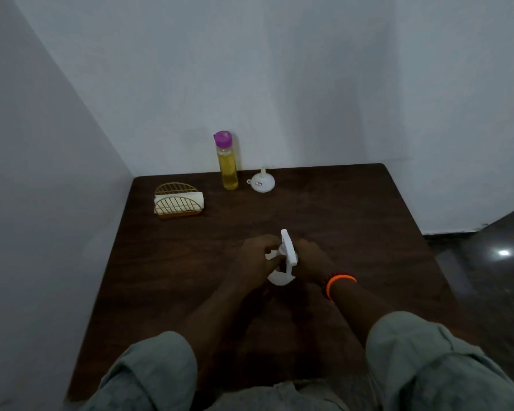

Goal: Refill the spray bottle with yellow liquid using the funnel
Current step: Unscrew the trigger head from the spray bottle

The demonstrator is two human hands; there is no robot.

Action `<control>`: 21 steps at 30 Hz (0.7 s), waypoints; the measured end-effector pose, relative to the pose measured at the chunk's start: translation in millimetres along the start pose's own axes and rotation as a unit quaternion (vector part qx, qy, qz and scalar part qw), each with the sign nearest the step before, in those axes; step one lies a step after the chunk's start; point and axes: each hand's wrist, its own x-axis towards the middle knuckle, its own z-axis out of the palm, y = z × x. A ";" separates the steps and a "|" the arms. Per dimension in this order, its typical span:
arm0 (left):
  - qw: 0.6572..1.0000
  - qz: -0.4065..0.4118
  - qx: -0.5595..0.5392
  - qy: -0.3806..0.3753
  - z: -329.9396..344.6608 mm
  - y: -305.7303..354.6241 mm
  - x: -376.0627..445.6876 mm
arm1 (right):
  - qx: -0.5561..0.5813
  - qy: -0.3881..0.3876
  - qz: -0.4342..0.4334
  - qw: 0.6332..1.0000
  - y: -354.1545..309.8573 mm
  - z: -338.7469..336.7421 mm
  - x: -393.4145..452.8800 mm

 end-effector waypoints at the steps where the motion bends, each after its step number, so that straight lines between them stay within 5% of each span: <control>1: 1.000 0.009 -0.005 0.002 0.8 -0.1 -0.8 | 0.004 0.005 -0.006 1.000 2.4 2.0 2.4; 18: 0.983 -0.052 -0.041 0.170 18.8 13.7 -12.0 | 0.075 0.055 0.044 0.995 28.5 30.6 21.7; 21: 0.985 -0.046 -0.064 0.154 15.3 11.7 -18.1 | 0.095 0.071 0.041 0.992 31.6 34.5 17.7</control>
